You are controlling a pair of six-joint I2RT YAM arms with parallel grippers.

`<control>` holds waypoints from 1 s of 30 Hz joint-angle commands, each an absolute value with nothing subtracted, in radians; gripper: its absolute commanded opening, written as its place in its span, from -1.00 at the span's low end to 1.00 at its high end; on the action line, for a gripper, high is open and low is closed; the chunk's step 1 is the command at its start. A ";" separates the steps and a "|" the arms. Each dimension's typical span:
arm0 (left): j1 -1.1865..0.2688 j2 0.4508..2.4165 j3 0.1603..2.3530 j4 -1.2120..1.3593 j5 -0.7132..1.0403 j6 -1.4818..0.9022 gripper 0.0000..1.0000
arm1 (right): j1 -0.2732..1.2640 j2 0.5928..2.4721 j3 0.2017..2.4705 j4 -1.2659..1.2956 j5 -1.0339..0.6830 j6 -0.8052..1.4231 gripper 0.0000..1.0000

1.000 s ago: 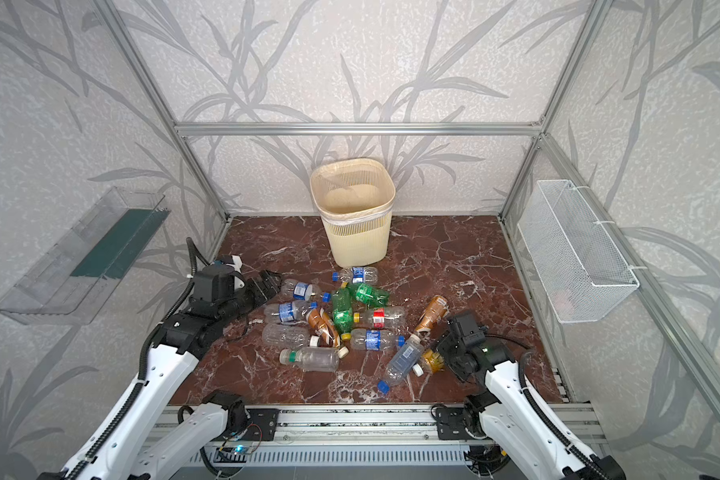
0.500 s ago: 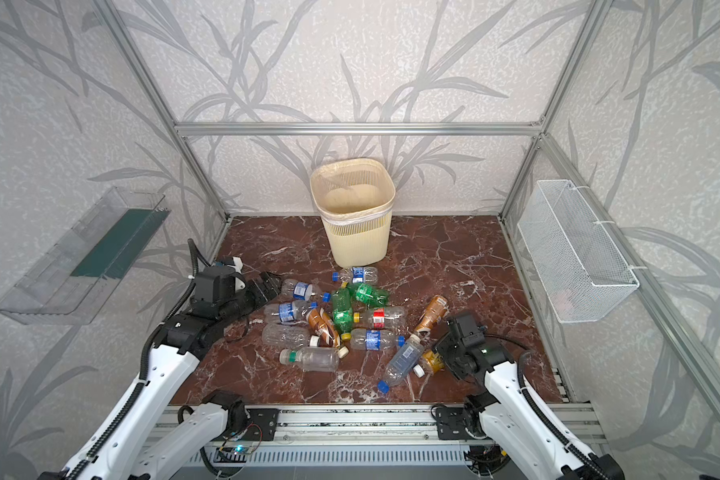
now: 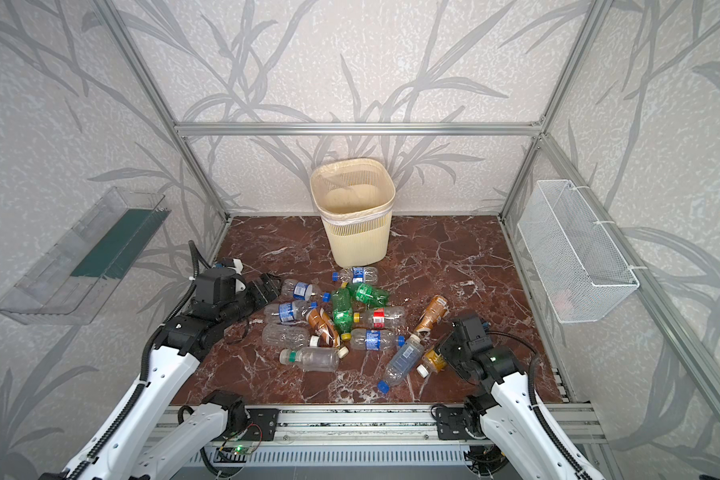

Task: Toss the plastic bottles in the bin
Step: 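Lift the red-and-yellow bottle over the bin with the right gripper and release it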

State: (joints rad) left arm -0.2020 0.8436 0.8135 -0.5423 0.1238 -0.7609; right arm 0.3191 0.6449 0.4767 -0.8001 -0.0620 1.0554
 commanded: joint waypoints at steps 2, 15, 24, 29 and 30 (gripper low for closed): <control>-0.200 0.836 0.806 -0.542 0.109 -0.763 0.90 | 0.322 0.631 0.565 -0.836 -0.056 0.901 0.19; -0.199 0.831 0.863 -0.588 0.070 -0.775 0.89 | 0.322 1.049 1.192 -0.276 -0.280 0.752 0.16; -0.199 0.810 1.004 -0.672 0.034 -0.779 0.88 | 0.343 1.864 2.487 -0.823 -0.299 0.732 0.78; -0.198 0.761 0.956 -0.649 0.000 -0.752 0.89 | 0.373 1.587 2.074 -0.576 -0.189 0.708 0.98; -0.198 0.755 0.946 -0.648 0.003 -0.750 0.89 | 0.371 1.543 2.019 -0.589 -0.166 0.688 0.98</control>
State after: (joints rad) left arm -0.2020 0.7692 0.9703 -0.6315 0.0357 -0.7731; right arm 0.3614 1.7065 2.1307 -0.6155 -0.2272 0.7288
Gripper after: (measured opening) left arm 0.946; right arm 0.990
